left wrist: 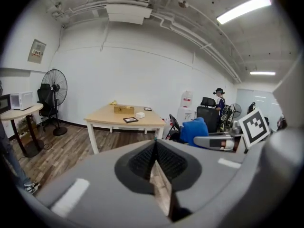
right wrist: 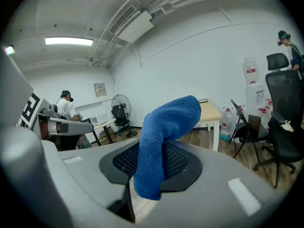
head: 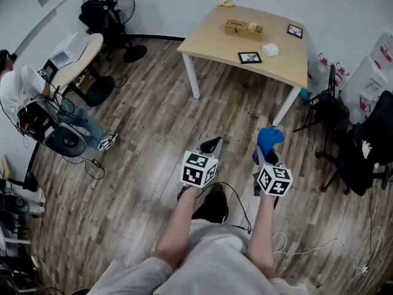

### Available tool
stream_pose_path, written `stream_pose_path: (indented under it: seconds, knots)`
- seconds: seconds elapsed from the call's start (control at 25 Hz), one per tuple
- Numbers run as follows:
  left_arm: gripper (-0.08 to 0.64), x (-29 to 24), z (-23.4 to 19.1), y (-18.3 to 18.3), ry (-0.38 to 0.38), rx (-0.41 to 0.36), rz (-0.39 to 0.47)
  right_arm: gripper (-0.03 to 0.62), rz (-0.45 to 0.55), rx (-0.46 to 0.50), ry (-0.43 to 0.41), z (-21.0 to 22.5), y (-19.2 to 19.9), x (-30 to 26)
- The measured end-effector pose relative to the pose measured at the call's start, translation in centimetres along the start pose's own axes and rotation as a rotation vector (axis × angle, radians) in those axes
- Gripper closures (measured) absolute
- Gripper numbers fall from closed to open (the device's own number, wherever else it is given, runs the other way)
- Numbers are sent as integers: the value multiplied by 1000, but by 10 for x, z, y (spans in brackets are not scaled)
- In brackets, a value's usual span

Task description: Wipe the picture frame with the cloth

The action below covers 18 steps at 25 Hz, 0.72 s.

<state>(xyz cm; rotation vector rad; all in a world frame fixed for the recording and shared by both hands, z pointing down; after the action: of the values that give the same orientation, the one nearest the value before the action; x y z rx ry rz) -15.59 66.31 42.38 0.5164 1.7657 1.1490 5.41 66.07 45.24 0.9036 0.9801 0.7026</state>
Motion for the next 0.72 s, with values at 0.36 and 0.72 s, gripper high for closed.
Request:
stream_pose_path:
  seconds: [0.36, 0.72]
  knots:
    - [508, -24, -20, -21, -2, 46, 41, 485, 19, 22, -7, 20, -21, -15]
    - [508, -93, -54, -66, -1, 71, 40, 483, -25, 25, 19, 64, -54, -79]
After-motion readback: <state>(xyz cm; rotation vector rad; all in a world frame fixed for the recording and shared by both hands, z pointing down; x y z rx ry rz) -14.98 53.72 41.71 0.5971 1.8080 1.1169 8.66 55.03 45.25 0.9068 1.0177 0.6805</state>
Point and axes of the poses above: the fingertips, and each gripper's own axes: x backward along the fingers, z to its right, y out of its underside, the point moved 5 cm from there along x, backward along the fingers, and after that the axes turned 5 degrees about -z, right-handed, at the moved point
